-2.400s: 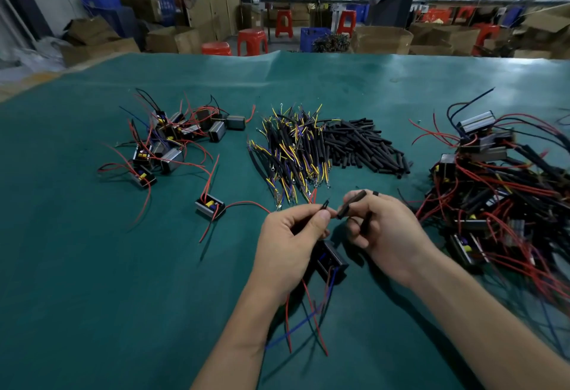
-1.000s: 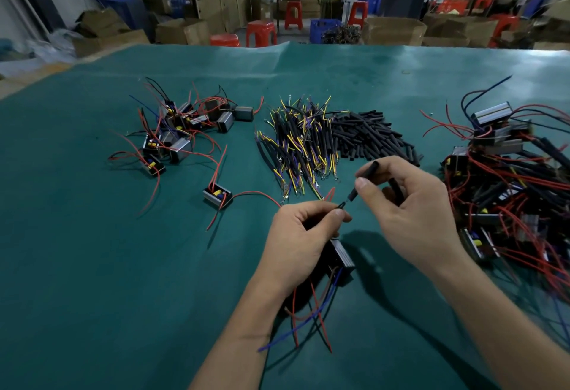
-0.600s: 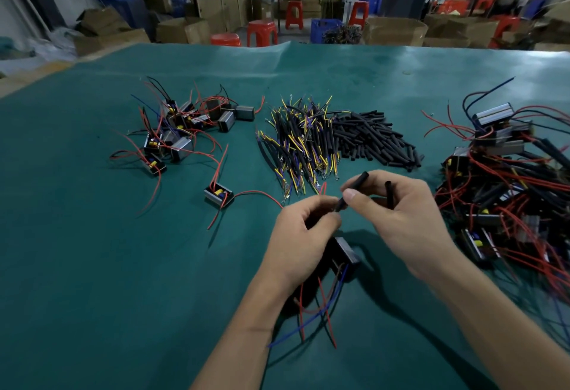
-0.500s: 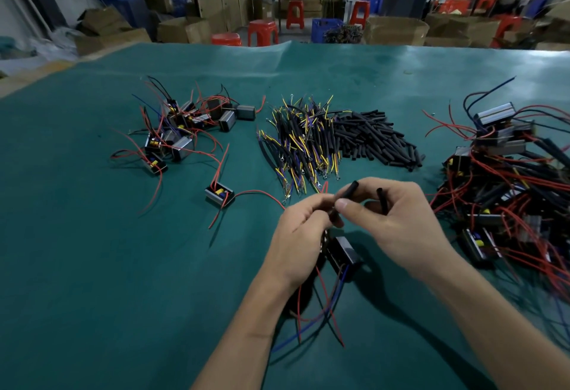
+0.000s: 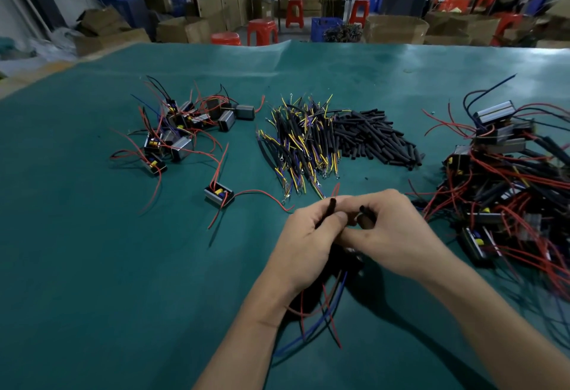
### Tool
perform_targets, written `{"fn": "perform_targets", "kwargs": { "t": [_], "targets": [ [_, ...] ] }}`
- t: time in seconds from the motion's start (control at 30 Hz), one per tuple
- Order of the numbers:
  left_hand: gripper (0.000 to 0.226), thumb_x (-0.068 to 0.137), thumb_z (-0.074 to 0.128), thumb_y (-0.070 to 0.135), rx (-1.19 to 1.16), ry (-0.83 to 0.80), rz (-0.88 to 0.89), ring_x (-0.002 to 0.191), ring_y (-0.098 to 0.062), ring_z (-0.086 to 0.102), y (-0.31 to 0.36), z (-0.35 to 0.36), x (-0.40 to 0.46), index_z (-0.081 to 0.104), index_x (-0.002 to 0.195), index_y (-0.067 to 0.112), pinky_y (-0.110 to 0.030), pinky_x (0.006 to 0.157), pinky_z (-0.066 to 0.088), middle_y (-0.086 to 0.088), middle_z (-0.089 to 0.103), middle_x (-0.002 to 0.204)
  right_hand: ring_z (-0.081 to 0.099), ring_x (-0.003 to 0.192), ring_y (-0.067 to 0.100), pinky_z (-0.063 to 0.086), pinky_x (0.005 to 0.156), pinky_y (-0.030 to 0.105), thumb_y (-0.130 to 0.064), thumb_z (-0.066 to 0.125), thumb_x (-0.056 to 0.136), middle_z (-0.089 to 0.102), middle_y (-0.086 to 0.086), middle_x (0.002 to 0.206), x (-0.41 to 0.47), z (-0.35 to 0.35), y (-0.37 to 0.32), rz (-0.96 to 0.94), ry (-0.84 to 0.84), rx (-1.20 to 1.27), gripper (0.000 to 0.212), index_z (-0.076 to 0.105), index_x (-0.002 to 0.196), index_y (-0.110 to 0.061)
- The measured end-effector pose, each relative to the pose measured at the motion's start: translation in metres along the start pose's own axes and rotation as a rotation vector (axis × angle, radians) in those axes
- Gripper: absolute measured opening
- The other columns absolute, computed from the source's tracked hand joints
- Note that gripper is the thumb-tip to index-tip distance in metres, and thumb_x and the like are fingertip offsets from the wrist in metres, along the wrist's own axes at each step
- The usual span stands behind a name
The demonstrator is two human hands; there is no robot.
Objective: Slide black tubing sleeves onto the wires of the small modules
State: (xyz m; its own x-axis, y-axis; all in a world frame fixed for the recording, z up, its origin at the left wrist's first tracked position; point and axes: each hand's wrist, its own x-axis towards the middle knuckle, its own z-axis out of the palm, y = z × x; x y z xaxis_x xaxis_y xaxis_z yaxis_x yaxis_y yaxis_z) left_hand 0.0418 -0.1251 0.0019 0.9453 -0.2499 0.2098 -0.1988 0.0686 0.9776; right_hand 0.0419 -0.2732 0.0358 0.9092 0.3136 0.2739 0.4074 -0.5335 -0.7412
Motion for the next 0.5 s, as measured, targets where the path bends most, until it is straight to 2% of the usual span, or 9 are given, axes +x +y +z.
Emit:
{"fn": "perform_targets", "kwargs": {
  "t": [0.03,0.1,0.17,0.23,0.3,0.37,0.4,0.43,0.5],
  "targets": [
    [0.034,0.091,0.047,0.013,-0.009,0.007,-0.011,0.101,-0.009,0.066,0.001,0.001,0.001,0.072,0.114,0.006,-0.024,0.093,0.051,-0.002,0.075,0.11,0.034,0.051,0.004,0.029,0.05,0.021,-0.011,0.077,0.076,0.055,-0.011,0.054,0.001,-0.002,0.002,0.024,0.033,0.05,0.019,0.077,0.077,-0.03],
    [0.035,0.09,0.046,0.016,0.021,0.027,-0.028,0.105,-0.011,0.065,0.0,0.001,0.002,0.072,0.111,0.005,-0.038,0.103,0.049,-0.005,0.075,0.113,0.038,0.054,0.015,0.031,0.054,0.026,-0.016,0.078,0.076,0.069,-0.009,0.064,0.002,-0.006,0.002,0.047,0.159,0.167,0.015,0.079,0.086,-0.027],
    [0.035,0.091,0.047,0.022,0.099,0.037,-0.039,0.102,-0.016,0.065,-0.001,0.0,0.003,0.072,0.104,0.002,-0.05,0.103,0.047,-0.01,0.075,0.108,0.043,0.055,0.02,0.036,0.054,0.027,-0.027,0.076,0.077,0.073,0.0,0.072,0.002,-0.007,-0.001,0.035,0.241,0.209,0.011,0.079,0.087,-0.027],
    [0.037,0.092,0.046,0.023,0.137,0.037,-0.046,0.108,-0.021,0.068,-0.002,0.0,0.002,0.071,0.11,0.002,-0.051,0.102,0.047,-0.011,0.075,0.111,0.043,0.053,0.031,0.035,0.05,0.034,-0.034,0.077,0.081,0.068,0.01,0.066,0.001,-0.005,-0.004,-0.006,0.246,0.142,0.007,0.079,0.083,-0.028],
    [0.037,0.092,0.044,0.022,0.16,0.029,-0.05,0.11,-0.026,0.067,-0.002,0.0,0.001,0.07,0.111,0.003,-0.052,0.101,0.048,-0.011,0.074,0.111,0.046,0.053,0.034,0.037,0.051,0.039,-0.027,0.08,0.084,0.066,0.016,0.064,-0.001,-0.005,-0.004,-0.01,0.239,0.146,0.003,0.079,0.081,-0.027],
    [0.035,0.09,0.043,0.021,0.177,0.016,-0.042,0.103,-0.034,0.066,-0.002,0.001,0.0,0.069,0.103,0.002,-0.057,0.096,0.048,-0.015,0.073,0.104,0.036,0.048,0.02,0.03,0.048,0.028,-0.025,0.079,0.084,0.058,0.011,0.054,-0.002,-0.006,-0.003,-0.018,0.233,0.136,0.004,0.078,0.082,-0.028],
    [0.033,0.089,0.042,0.02,0.185,0.012,-0.035,0.1,-0.035,0.065,-0.002,0.001,-0.001,0.068,0.099,0.002,-0.058,0.093,0.048,-0.017,0.072,0.101,0.031,0.047,0.011,0.027,0.047,0.023,-0.025,0.077,0.084,0.049,0.004,0.048,-0.003,-0.007,-0.004,-0.025,0.233,0.127,0.004,0.076,0.081,-0.028],
    [0.032,0.088,0.042,0.02,0.195,0.009,-0.028,0.097,-0.035,0.065,-0.002,0.001,-0.001,0.067,0.097,0.002,-0.059,0.092,0.048,-0.017,0.072,0.098,0.028,0.046,0.006,0.025,0.046,0.016,-0.023,0.077,0.084,0.043,-0.004,0.045,-0.003,-0.007,-0.006,-0.033,0.24,0.118,0.007,0.075,0.079,-0.027],
    [0.03,0.088,0.041,0.018,0.217,-0.003,-0.007,0.098,-0.033,0.063,-0.002,0.001,-0.002,0.065,0.099,0.003,-0.057,0.092,0.048,-0.016,0.07,0.098,0.031,0.043,0.006,0.025,0.047,0.009,-0.012,0.077,0.086,0.045,-0.016,0.047,-0.003,-0.005,-0.008,-0.049,0.26,0.08,0.017,0.073,0.077,-0.025]
  ]
}}
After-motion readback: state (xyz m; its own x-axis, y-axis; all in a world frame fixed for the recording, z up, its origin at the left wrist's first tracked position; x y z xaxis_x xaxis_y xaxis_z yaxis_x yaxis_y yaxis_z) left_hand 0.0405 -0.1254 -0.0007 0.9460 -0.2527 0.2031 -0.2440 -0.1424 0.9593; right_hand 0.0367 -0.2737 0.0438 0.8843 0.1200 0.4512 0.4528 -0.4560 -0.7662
